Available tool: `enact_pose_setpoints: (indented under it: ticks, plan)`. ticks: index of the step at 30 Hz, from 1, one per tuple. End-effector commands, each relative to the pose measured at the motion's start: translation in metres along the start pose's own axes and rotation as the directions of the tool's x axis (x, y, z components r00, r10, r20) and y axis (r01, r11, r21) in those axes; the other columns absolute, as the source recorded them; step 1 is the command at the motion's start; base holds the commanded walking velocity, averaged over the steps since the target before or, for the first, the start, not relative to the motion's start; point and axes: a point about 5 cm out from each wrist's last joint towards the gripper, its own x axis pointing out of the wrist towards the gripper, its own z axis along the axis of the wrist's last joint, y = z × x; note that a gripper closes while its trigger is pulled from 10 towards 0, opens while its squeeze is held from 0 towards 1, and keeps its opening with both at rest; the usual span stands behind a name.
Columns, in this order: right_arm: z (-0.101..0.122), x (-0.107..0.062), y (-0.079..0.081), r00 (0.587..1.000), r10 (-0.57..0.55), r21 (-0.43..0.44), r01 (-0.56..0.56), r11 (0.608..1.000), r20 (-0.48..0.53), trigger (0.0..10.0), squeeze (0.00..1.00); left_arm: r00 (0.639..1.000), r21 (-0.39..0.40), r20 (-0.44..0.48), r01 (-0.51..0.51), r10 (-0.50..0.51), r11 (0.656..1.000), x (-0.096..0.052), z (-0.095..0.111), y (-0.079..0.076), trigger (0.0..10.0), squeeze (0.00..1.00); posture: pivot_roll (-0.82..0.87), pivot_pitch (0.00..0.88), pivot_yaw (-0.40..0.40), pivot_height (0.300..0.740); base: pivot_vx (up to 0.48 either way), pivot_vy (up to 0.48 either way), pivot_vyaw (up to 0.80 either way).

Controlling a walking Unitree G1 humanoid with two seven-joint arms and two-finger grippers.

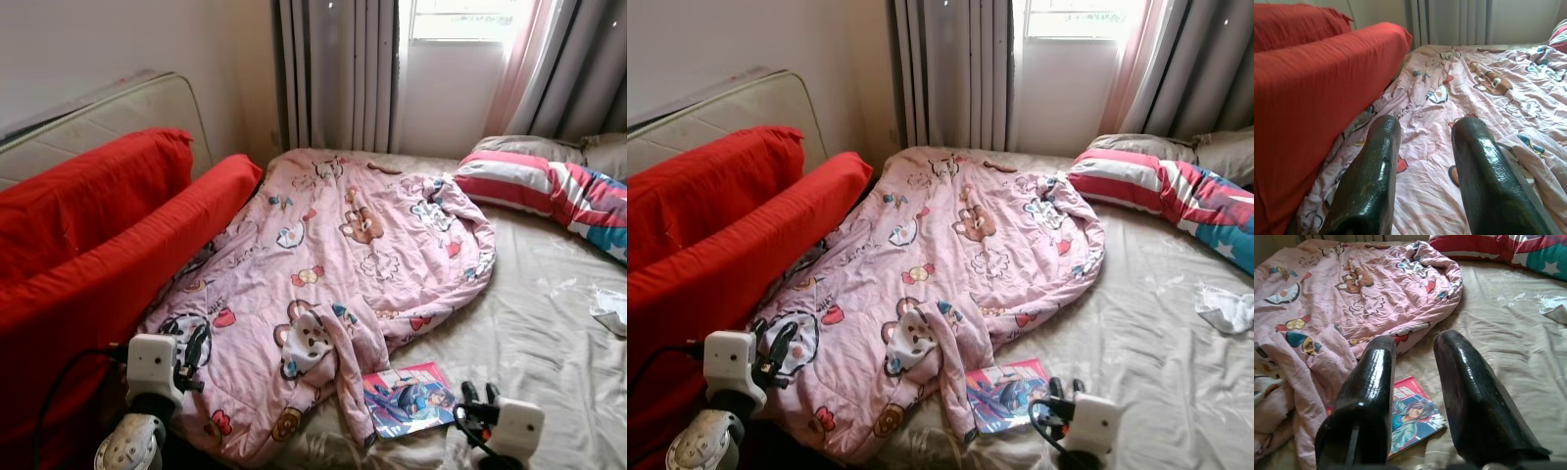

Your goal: Clean up the room

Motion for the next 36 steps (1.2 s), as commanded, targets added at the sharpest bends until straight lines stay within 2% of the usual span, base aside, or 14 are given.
enact_pose_setpoints:
  ticks: [1, 8, 15, 23, 26, 36]
  plan:
    - [-0.002, 0.002, 0.005, 1.000, 0.005, -0.008, -0.005, 1.000, -0.027, 10.0, 0.00, 1.000, 0.002, -0.031, 0.001, -0.001, 1.000, -0.003, -0.007, -0.002, 10.0, 0.00, -0.02, 0.045, 0.029, 0.740, 0.000, 0.000, 0.00]
    - [0.000, 0.008, 0.015, 0.997, 0.055, -0.021, -0.057, 0.998, -0.052, 10.0, 0.00, 0.999, -0.006, -0.025, -0.029, 0.029, 1.000, -0.006, -0.008, 0.000, 10.0, 0.00, 0.00, 0.053, -0.006, 0.725, 0.000, 0.000, 0.00]
    - [0.003, 0.012, 0.014, 0.995, 0.079, -0.035, -0.081, 0.996, -0.060, 10.0, 0.00, 0.998, -0.007, -0.036, -0.048, 0.048, 0.999, -0.013, -0.011, 0.001, 10.0, 0.00, 0.00, 0.049, -0.011, 0.670, 0.000, 0.000, 0.00]
    - [-0.001, 0.009, 0.018, 0.993, 0.090, -0.029, -0.093, 0.995, -0.077, 10.0, 0.00, 0.999, 0.002, -0.036, -0.023, 0.023, 1.000, -0.009, -0.010, -0.001, 10.0, 0.00, 0.00, 0.034, 0.008, 0.621, 0.000, 0.000, 0.00]
    - [0.001, 0.008, 0.019, 0.995, 0.093, -0.011, -0.093, 0.996, -0.042, 10.0, 0.00, 0.999, 0.003, -0.037, -0.015, 0.015, 1.000, -0.008, -0.009, -0.002, 10.0, 0.00, 0.00, 0.031, 0.012, 0.616, 0.000, 0.000, 0.00]
    - [-0.001, 0.010, 0.019, 0.993, 0.095, -0.017, -0.097, 0.995, -0.064, 10.0, 0.00, 0.999, 0.015, -0.053, -0.012, 0.012, 1.000, -0.007, -0.010, 0.000, 10.0, 0.00, 0.00, 0.050, 0.014, 0.616, 0.000, 0.000, 0.00]
